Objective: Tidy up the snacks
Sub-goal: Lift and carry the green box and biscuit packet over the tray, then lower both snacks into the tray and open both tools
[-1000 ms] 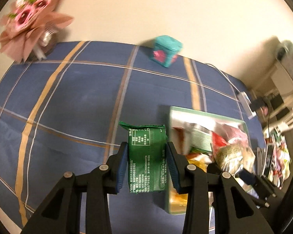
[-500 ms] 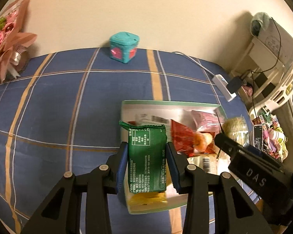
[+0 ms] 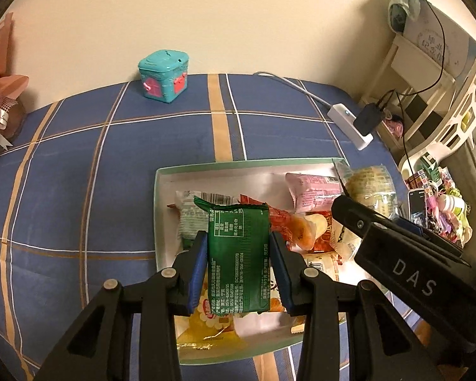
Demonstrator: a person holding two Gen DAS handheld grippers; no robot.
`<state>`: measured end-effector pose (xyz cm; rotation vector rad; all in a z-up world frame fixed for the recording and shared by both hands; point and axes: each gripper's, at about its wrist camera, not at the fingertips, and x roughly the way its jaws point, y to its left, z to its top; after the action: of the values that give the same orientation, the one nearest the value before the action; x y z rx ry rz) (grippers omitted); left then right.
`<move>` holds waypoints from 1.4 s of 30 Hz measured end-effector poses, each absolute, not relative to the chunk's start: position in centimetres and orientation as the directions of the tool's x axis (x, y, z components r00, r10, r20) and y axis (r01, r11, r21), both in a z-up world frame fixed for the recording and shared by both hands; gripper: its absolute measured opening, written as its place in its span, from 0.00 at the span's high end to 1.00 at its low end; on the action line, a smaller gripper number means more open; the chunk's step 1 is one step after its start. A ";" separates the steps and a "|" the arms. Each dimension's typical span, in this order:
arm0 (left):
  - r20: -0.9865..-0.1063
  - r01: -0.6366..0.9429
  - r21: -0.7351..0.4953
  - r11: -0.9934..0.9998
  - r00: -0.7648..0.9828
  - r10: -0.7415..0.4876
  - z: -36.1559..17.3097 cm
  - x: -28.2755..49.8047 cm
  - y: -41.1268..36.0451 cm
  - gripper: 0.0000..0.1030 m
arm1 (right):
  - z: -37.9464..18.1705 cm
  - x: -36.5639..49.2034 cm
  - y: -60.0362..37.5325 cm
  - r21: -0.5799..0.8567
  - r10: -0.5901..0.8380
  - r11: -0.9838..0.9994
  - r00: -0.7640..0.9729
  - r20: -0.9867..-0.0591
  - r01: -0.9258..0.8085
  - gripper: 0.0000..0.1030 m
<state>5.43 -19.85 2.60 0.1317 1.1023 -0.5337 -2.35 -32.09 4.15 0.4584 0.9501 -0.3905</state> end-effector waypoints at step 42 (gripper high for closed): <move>-0.908 0.487 -0.125 0.864 0.295 -0.297 -1.5 6.1 -21.0 0.59 | -0.7 -0.7 -32.2 0.243 0.008 0.830 0.424 -0.906 0.503 0.39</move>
<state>6.06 -20.98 -1.55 0.1887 1.1601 -0.5261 -0.73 -32.22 -0.69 0.5312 1.1005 -0.3284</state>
